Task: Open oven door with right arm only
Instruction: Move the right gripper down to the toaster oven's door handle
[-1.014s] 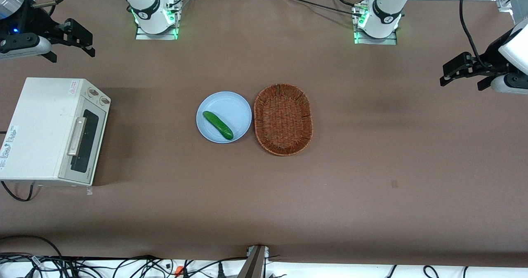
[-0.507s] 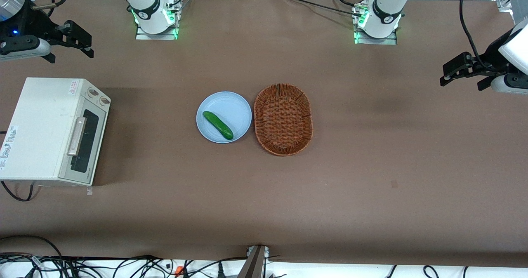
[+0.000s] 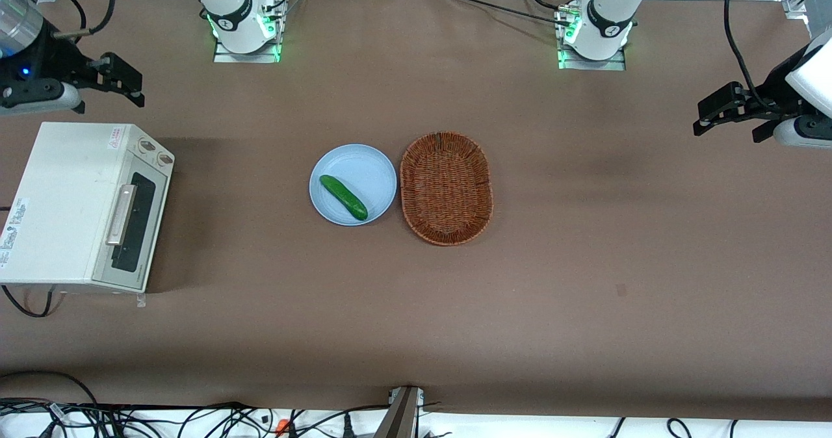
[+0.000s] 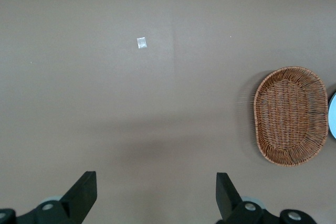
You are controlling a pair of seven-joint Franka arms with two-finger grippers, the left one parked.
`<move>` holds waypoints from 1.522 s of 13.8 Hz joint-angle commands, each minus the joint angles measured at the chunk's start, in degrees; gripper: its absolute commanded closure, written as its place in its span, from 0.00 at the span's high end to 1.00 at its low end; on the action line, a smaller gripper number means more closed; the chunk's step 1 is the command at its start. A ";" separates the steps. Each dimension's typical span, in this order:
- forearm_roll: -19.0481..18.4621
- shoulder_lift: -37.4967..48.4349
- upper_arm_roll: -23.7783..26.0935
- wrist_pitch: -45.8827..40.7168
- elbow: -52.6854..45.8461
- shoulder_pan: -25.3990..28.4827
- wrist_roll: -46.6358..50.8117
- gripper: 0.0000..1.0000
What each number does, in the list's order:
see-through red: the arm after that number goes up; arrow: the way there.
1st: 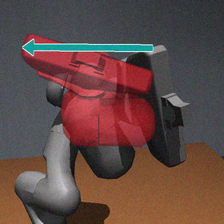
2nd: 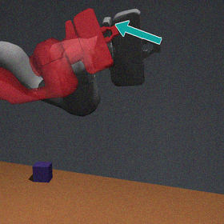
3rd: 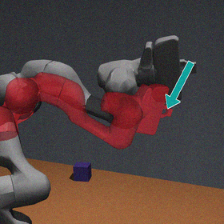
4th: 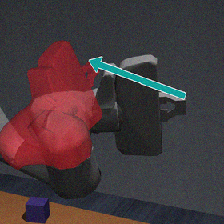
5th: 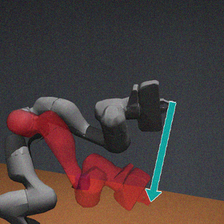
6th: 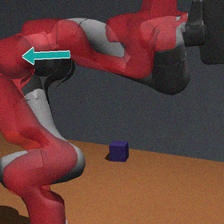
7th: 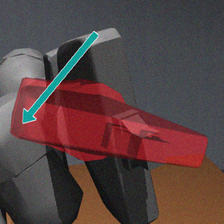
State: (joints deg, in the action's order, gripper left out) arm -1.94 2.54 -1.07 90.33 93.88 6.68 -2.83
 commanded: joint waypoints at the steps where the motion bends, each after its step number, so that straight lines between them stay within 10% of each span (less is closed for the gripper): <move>1: -2.18 -3.41 0.54 3.00 0.08 -1.15 -1.22 0.99; 9: -7.54 -11.94 0.28 9.24 0.16 -2.64 -4.20 0.78; 16: -10.89 -20.55 -1.48 17.41 0.16 -4.84 -6.05 0.03; 21: -11.06 -24.24 -2.71 21.55 0.16 -5.98 -9.39 0.00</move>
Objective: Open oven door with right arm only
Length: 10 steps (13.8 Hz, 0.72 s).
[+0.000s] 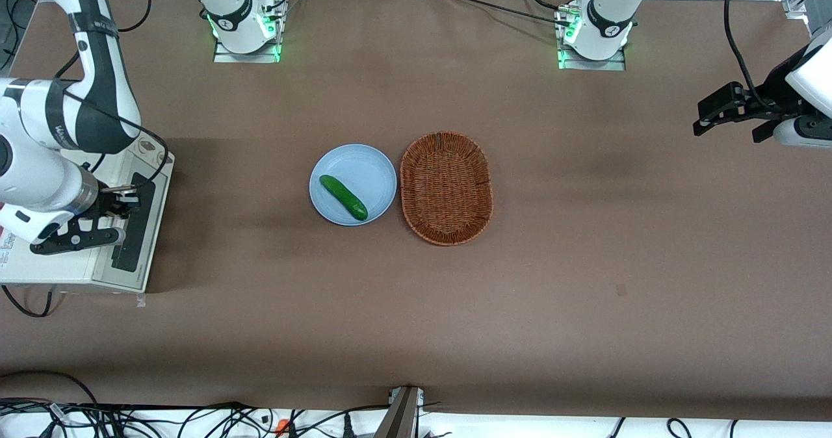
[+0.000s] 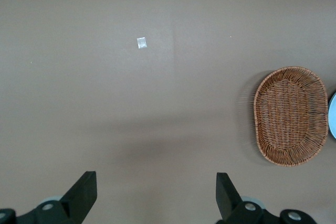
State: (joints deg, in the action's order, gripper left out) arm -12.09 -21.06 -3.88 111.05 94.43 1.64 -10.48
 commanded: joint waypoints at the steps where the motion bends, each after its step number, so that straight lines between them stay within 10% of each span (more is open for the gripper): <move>1: -0.91 -1.00 0.10 1.18 -0.38 -0.93 -1.74 0.00; 10: -1.62 -1.44 -0.78 2.58 2.16 -1.90 -1.82 0.00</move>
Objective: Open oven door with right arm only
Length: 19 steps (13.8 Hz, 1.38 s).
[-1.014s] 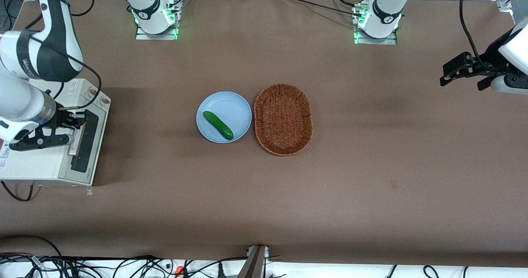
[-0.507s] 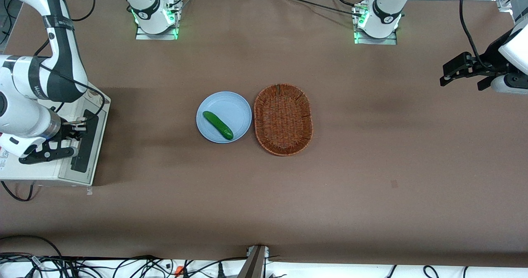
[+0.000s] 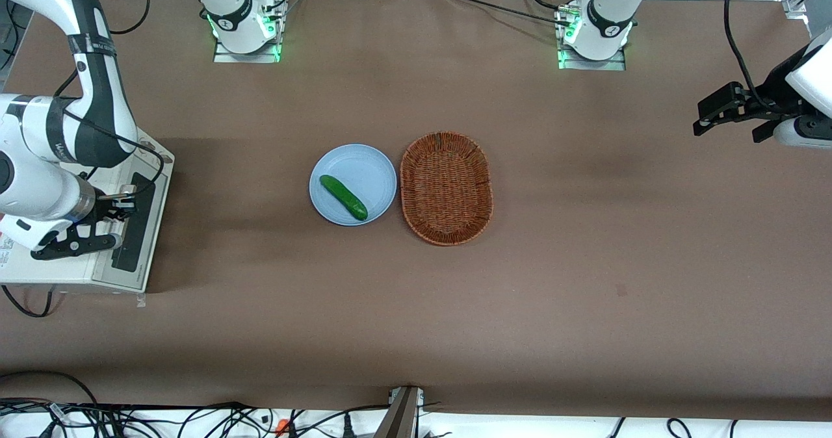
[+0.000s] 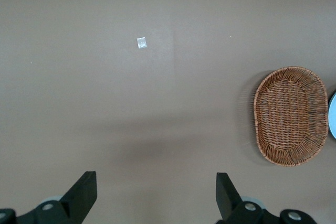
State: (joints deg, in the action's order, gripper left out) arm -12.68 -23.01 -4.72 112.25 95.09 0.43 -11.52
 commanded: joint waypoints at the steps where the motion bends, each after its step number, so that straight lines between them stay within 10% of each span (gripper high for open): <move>1: -1.03 0.51 -0.03 2.09 2.29 -0.87 -0.78 0.00; 19: 2.13 -4.76 -0.38 5.44 2.47 5.89 11.41 0.00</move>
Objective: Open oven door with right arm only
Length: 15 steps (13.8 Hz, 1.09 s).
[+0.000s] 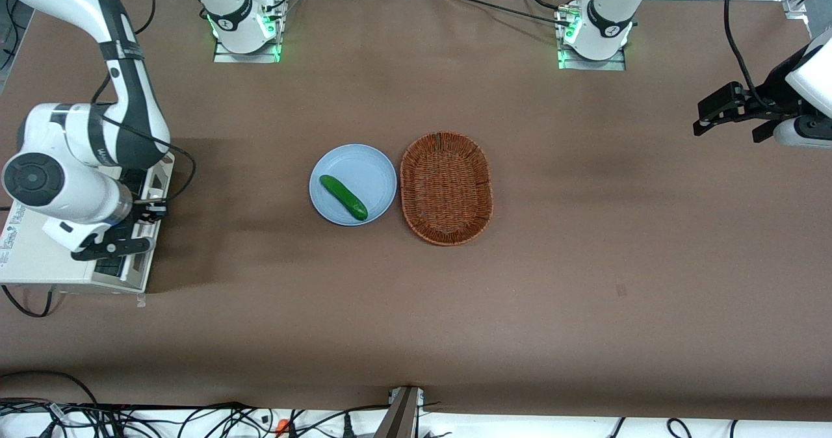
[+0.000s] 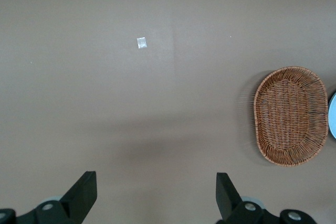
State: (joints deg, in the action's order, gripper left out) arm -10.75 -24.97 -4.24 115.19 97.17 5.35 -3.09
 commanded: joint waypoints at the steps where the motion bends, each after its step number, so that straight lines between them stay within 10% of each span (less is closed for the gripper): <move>1: 0.21 -3.42 -0.85 2.76 0.04 1.76 5.09 0.00; 11: 6.80 -6.85 -0.59 2.94 -5.32 8.53 17.41 0.10; 15: 6.88 -0.54 -0.59 -2.85 -5.33 8.36 16.80 0.39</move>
State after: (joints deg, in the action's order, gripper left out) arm -4.96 -30.00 -4.59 116.00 91.35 13.66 13.92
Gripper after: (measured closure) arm 0.793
